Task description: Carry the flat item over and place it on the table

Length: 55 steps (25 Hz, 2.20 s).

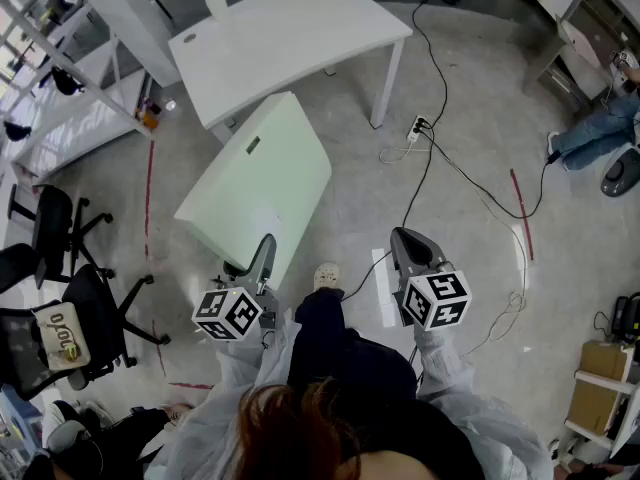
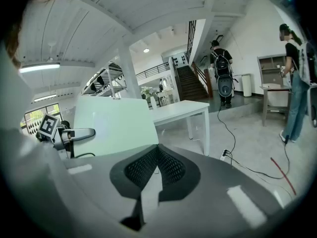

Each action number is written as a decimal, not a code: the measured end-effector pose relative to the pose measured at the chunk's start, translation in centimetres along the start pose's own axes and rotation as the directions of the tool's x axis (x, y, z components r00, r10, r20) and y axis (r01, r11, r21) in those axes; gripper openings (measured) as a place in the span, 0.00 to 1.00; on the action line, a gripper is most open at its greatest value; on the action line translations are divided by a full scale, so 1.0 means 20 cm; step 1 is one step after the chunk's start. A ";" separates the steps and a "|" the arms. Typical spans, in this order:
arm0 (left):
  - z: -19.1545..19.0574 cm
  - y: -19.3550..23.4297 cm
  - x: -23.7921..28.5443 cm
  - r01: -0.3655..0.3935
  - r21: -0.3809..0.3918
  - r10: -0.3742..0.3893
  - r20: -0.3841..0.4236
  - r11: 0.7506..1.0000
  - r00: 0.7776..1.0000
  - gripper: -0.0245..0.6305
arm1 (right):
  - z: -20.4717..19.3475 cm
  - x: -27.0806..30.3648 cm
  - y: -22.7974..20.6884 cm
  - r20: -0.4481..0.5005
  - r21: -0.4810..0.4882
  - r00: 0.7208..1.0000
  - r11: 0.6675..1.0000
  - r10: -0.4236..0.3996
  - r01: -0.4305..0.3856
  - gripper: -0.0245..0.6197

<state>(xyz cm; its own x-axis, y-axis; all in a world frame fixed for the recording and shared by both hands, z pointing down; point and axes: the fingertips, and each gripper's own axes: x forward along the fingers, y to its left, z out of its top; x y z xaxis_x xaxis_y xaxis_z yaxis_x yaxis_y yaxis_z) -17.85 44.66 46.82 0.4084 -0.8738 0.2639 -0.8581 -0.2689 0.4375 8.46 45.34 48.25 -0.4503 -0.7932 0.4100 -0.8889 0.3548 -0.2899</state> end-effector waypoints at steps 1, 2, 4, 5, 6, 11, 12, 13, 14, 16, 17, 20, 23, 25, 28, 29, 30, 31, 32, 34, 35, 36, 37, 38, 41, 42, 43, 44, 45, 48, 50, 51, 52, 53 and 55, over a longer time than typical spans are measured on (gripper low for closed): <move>-0.05 -0.03 -0.07 -0.005 0.004 0.005 -0.001 1.000 1.000 0.44 | -0.04 -0.08 0.01 0.006 -0.002 1.000 1.000 -0.003 0.003 0.06; -0.10 -0.07 -0.14 -0.010 0.007 0.010 -0.002 1.000 1.000 0.44 | -0.09 -0.16 0.02 0.011 -0.006 1.000 1.000 -0.005 0.005 0.06; -0.19 -0.14 -0.28 -0.020 0.012 0.020 -0.003 1.000 1.000 0.44 | -0.17 -0.30 0.05 0.015 -0.020 1.000 1.000 -0.005 0.006 0.06; -0.22 -0.17 -0.35 -0.024 0.015 0.024 -0.001 1.000 1.000 0.44 | -0.22 -0.37 0.07 0.011 -0.029 1.000 1.000 -0.003 0.003 0.06; -0.25 -0.19 -0.43 -0.026 0.018 0.026 0.005 0.999 1.000 0.44 | -0.27 -0.43 0.10 0.004 -0.036 1.000 0.999 0.001 -0.001 0.06; -0.32 -0.28 -0.68 -0.026 0.003 0.025 0.047 1.000 0.999 0.44 | -0.38 -0.63 0.20 0.016 -0.053 1.000 0.999 0.007 -0.006 0.06; -0.33 -0.29 -0.71 -0.032 0.014 0.031 0.049 0.999 0.998 0.44 | -0.37 -0.65 0.21 0.026 -0.057 1.000 0.998 0.004 -0.002 0.06; -0.34 -0.29 -0.73 -0.042 0.033 0.040 0.049 0.999 0.998 0.44 | -0.37 -0.67 0.22 0.036 -0.066 0.999 0.998 -0.003 0.005 0.06; -0.34 -0.30 -0.75 -0.052 0.054 0.050 0.047 0.997 0.998 0.44 | -0.35 -0.69 0.23 0.046 -0.077 0.999 0.997 -0.010 0.014 0.06; -0.34 -0.31 -0.79 -0.064 0.084 0.061 0.038 0.994 0.997 0.44 | -0.33 -0.73 0.25 0.062 -0.090 0.998 0.996 -0.023 0.029 0.06; -0.34 -0.33 -0.80 -0.063 0.086 0.060 0.035 0.994 0.998 0.44 | -0.32 -0.75 0.26 0.066 -0.090 0.997 0.995 -0.025 0.031 0.06; -0.35 -0.36 -0.84 -0.043 0.063 0.040 0.043 0.997 0.998 0.44 | -0.30 -0.76 0.32 0.076 -0.093 0.997 0.996 -0.002 0.009 0.06; -0.36 -0.37 -0.86 -0.049 0.088 0.045 0.047 0.995 0.998 0.44 | -0.31 -0.75 0.35 0.079 -0.091 0.997 0.996 0.020 -0.013 0.06; -0.37 -0.39 -0.86 -0.059 0.111 0.055 0.041 0.992 0.998 0.44 | -0.33 -0.75 0.35 0.071 -0.082 0.997 0.996 0.025 -0.020 0.06; -0.38 -0.40 -0.87 -0.059 0.118 0.056 0.031 0.991 0.998 0.44 | -0.34 -0.75 0.36 0.066 -0.069 0.998 0.997 0.025 -0.021 0.06; -0.38 -0.39 -0.87 -0.061 0.116 0.058 0.028 0.991 0.998 0.44 | -0.34 -0.75 0.36 0.064 -0.067 0.998 0.997 0.026 -0.022 0.06; -0.39 -0.39 -0.86 -0.064 0.116 0.062 0.026 0.991 0.998 0.44 | -0.33 -0.74 0.35 0.062 -0.068 0.998 0.997 0.027 -0.023 0.06; -0.39 -0.39 -0.84 -0.068 0.116 0.066 0.024 0.991 0.998 0.44 | -0.33 -0.73 0.33 0.060 -0.069 0.998 0.997 0.026 -0.022 0.06; -0.38 -0.38 -0.82 -0.070 0.115 0.068 0.024 0.991 0.997 0.44 | -0.32 -0.71 0.32 0.059 -0.069 0.998 0.997 0.024 -0.020 0.06; -0.36 -0.36 -0.79 -0.066 0.106 0.064 0.025 0.992 0.998 0.44 | -0.29 -0.67 0.31 0.059 -0.068 0.998 0.998 0.017 -0.013 0.06; -0.35 -0.35 -0.77 -0.063 0.102 0.060 0.026 0.993 0.998 0.44 | -0.28 -0.64 0.30 0.059 -0.069 0.998 0.998 0.015 -0.010 0.06; -0.33 -0.34 -0.74 -0.060 0.102 0.058 0.025 0.993 0.998 0.44 | -0.26 -0.62 0.30 0.060 -0.070 0.998 0.997 0.012 -0.008 0.06; -0.31 -0.32 -0.71 -0.058 0.107 0.056 0.025 0.992 0.998 0.44 | -0.24 -0.59 0.29 0.064 -0.071 0.998 0.997 0.010 -0.005 0.06; -0.29 -0.31 -0.67 -0.057 0.115 0.055 0.024 0.992 0.998 0.44 | -0.21 -0.55 0.28 0.068 -0.071 0.998 0.997 0.008 -0.003 0.06; -0.20 -0.25 -0.54 -0.049 0.130 0.046 0.026 0.990 0.999 0.44 | -0.12 -0.42 0.27 0.081 -0.065 0.997 0.998 0.006 -0.001 0.06; -0.17 -0.23 -0.50 -0.045 0.130 0.041 0.029 0.991 0.999 0.44 | -0.08 -0.38 0.27 0.085 -0.064 0.996 0.998 0.006 -0.001 0.06; -0.14 -0.21 -0.45 -0.040 0.130 0.036 0.031 0.991 0.999 0.44 | -0.05 -0.33 0.26 0.091 -0.065 0.996 0.998 0.006 0.000 0.06; -0.11 -0.19 -0.41 -0.035 0.132 0.031 0.033 0.991 0.999 0.44 | -0.01 -0.28 0.26 0.097 -0.067 0.995 0.998 0.006 0.001 0.06; -0.07 -0.17 -0.36 -0.030 0.134 0.025 0.035 0.990 0.999 0.44 | 0.03 -0.23 0.25 0.102 -0.071 0.995 0.998 0.005 0.002 0.06; 0.02 -0.13 -0.21 -0.013 0.141 0.008 0.038 0.990 0.999 0.44 | 0.15 -0.10 0.22 0.113 -0.081 0.994 0.997 -0.003 0.012 0.06; 0.08 -0.09 -0.12 0.000 0.140 -0.006 0.041 0.990 0.999 0.44 | 0.22 -0.01 0.21 0.117 -0.087 0.993 0.996 -0.009 0.019 0.06; 0.11 -0.07 -0.08 0.005 0.139 -0.011 0.041 0.990 0.999 0.44 | 0.24 0.03 0.20 0.116 -0.090 0.993 0.996 -0.011 0.021 0.06; 0.14 -0.05 -0.04 0.009 0.138 -0.015 0.041 0.990 0.999 0.44 | 0.27 0.07 0.20 0.114 -0.092 0.993 0.996 -0.013 0.023 0.06; 0.16 -0.03 0.00 0.013 0.140 -0.019 0.039 0.990 0.999 0.44 | 0.29 0.10 0.20 0.113 -0.092 0.994 0.995 -0.016 0.026 0.06; 0.21 0.02 0.07 0.019 0.147 -0.024 0.034 0.989 0.999 0.44 | 0.33 0.18 0.19 0.113 -0.087 0.993 0.996 -0.023 0.033 0.06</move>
<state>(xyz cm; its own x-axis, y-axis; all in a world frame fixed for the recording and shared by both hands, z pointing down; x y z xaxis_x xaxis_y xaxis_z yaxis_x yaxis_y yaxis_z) -18.91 41.55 43.69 0.4182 -0.8804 0.2234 -0.8865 -0.3420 0.3116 4.07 40.57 43.01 -0.4169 -0.8522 0.3161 -0.9074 0.3698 -0.1997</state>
